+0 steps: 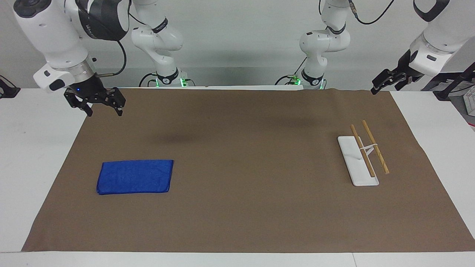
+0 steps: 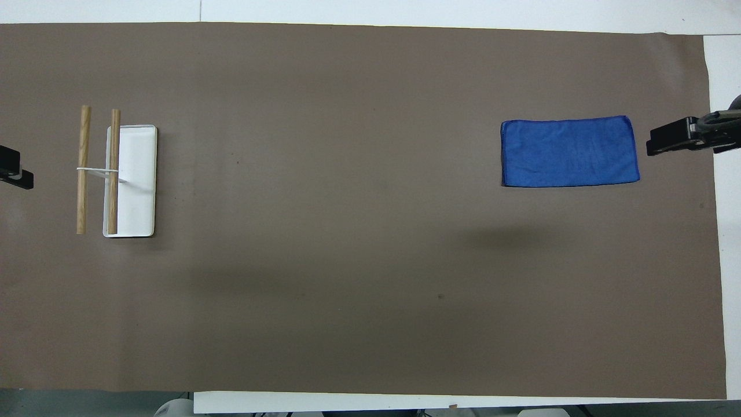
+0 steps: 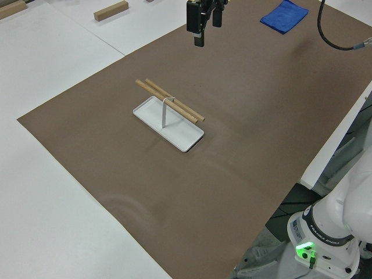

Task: Right arm passes towel to left arm to hang
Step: 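Reach the right gripper down to the blue towel's edge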

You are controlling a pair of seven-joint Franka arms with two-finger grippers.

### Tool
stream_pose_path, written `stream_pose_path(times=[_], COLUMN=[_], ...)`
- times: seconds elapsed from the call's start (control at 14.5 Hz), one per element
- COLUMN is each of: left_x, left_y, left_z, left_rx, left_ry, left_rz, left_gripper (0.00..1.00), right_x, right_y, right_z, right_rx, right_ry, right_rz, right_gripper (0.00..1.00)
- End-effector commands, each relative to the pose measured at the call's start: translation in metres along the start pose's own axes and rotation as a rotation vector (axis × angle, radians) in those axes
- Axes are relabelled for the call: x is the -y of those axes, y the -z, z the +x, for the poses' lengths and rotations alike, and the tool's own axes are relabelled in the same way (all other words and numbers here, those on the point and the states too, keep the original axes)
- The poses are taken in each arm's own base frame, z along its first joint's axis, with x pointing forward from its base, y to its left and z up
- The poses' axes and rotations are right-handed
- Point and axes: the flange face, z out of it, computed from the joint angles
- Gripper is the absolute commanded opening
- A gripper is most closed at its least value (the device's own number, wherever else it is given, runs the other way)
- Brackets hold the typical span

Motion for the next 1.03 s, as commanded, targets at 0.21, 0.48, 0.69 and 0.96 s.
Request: stream_pose_path(times=[0.21, 0.48, 0.69, 0.96], left_x=[0.003, 0.003, 0.003, 0.003], left_y=[0.000, 0.000, 0.000, 0.000], left_z=[-0.009, -0.009, -0.009, -0.009], left_rx=[0.005, 0.005, 0.005, 0.005], left_ry=[-0.005, -0.005, -0.005, -0.005], left_rz=[-0.008, -0.008, -0.008, -0.008], left_gripper=[1.00, 1.00, 1.00, 1.00], right_x=[-0.007, -0.007, -0.021, -0.026], right_y=[-0.007, -0.051, -0.113, -0.194], right_z=[-0.004, 0.000, 0.006, 0.020], right_rx=[0.019, 0.004, -0.019, -0.086], right_ry=[0.003, 0.038, 0.108, 0.139], right_rz=[0.014, 0.037, 0.037, 0.024], right_gripper=[1.00, 1.00, 1.00, 1.00])
